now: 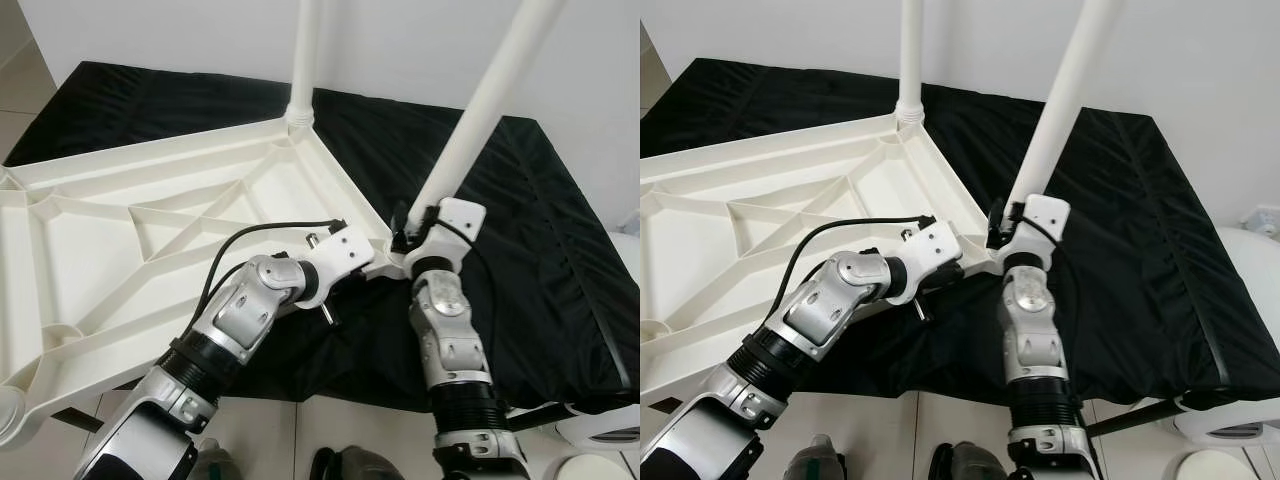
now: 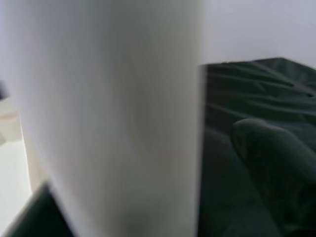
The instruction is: Building children table
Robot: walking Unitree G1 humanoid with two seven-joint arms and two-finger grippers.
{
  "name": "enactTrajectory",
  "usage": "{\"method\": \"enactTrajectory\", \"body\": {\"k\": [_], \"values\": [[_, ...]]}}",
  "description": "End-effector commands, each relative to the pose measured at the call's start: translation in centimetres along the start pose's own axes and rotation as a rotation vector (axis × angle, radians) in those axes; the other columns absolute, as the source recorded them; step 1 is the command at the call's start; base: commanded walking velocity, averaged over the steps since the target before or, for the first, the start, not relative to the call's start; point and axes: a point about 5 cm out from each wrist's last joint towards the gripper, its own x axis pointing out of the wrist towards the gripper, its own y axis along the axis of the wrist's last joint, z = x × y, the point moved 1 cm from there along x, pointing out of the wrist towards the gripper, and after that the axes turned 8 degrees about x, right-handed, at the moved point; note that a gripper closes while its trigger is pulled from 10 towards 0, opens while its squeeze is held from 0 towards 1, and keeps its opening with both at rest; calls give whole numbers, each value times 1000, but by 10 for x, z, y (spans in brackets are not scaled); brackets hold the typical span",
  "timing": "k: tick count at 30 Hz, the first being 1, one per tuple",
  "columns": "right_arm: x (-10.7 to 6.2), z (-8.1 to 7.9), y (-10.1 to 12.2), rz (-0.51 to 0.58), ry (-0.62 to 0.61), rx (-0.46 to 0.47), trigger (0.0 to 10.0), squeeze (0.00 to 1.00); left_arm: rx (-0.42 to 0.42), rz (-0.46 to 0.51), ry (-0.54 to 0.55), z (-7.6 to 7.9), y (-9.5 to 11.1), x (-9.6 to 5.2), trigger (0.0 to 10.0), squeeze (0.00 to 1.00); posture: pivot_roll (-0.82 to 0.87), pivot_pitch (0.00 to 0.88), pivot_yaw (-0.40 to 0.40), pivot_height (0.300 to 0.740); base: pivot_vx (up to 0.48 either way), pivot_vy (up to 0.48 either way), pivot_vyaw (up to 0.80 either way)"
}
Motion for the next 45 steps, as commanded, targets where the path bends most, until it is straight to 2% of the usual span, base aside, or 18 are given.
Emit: {"method": "enactTrajectory", "body": {"k": [1, 2, 6, 7, 12, 13, 14, 15, 17, 22, 24, 29, 38, 39, 41, 42, 43, 45], "values": [[1, 12, 7, 41, 6, 13, 10000, 1000, 6, 26, -74, 11, 5, 5, 10000, 0, 54, 6, -122, 740, 0, 0, 0], [1, 12, 7, 41, 6, 13, 10000, 1000, 6, 26, -74, 11, 5, 5, 10000, 0, 54, 6, -122, 740, 0, 0, 0], [3, 16, 7, 28, 131, 47, 10000, 1000, 6, 26, -73, 11, 6, 5, 10000, 0, 52, 6, -123, 740, 0, 0, 0], [2, 16, 2, -26, 324, 70, 10000, 1000, 4, 28, -70, 11, 6, 6, 10000, 0, 52, 6, -122, 740, 0, 0, 0], [2, 20, 0, -43, 366, 70, 10000, 1000, 4, 29, -70, 10, 7, 6, 10000, 0, 53, 7, -122, 740, 0, 0, 0], [4, 28, -1, -73, 428, 47, 10000, 1000, 4, 28, -68, 10, 6, 5, 10000, 0, 51, 9, -119, 740, 0, 0, 0], [4, 28, -1, -73, 428, 47, 10000, 1000, 4, 28, -68, 10, 6, 5, 10000, 0, 51, 9, -119, 740, 0, 0, 0], [4, 34, -4, -118, 486, 37, 10000, 0, 4, 28, -66, 9, 6, 5, 10000, 0, 51, 9, -119, 740, 0, 0, 0], [7, 47, -2, -168, 586, -7, 10000, 0, 3, 28, -64, 9, 6, 5, 10000, 0, 47, 17, -113, 740, 0, 0, 0], [10, 54, 0, -197, 655, -51, 10000, 0, 3, 28, -63, 8, 6, 5, 10000, 0, 45, 22, -108, 740, 0, 0, 0], [14, 62, -1, -230, 715, -95, 10000, 0, 3, 27, -61, 6, 7, 4, 10000, 0, 46, 24, -105, 740, 0, 0, 0], [19, 67, -1, -267, 784, -110, 10000, 0, 4, 27, -59, 5, 7, 4, 10000, 0, 46, 25, -101, 740, 0, 0, 0], [26, 67, -1, -296, 846, -113, 10000, 0, 6, 25, -59, 5, 7, 3, 10000, 0, 53, 25, -99, 740, 0, 0, 0], [28, 67, -1, -304, 854, -110, 4627, 0, 6, 25, -59, 5, 7, 3, 10000, 0, 54, 25, -99, 740, 0, 0, 0], [28, 67, -1, -304, 854, -110, 4627, 0, 6, 25, -59, 5, 7, 3, 10000, 0, 54, 25, -99, 740, 0, 0, 0], [28, 67, -1, -310, 859, -112, 4275, 0, 5, 25, -58, 5, 7, 3, 10000, 0, 54, 25, -100, 740, 0, 0, 0], [29, 68, -2, -320, 868, -111, 0, 0, 4, 25, -58, 5, 7, 3, 10000, 0, 54, 26, -101, 740, 0, 0, 0], [29, 69, -2, -328, 873, -108, 0, 0, 3, 26, -57, 5, 7, 3, 10000, 0, 54, 26, -101, 740, 0, 0, 0]]}}
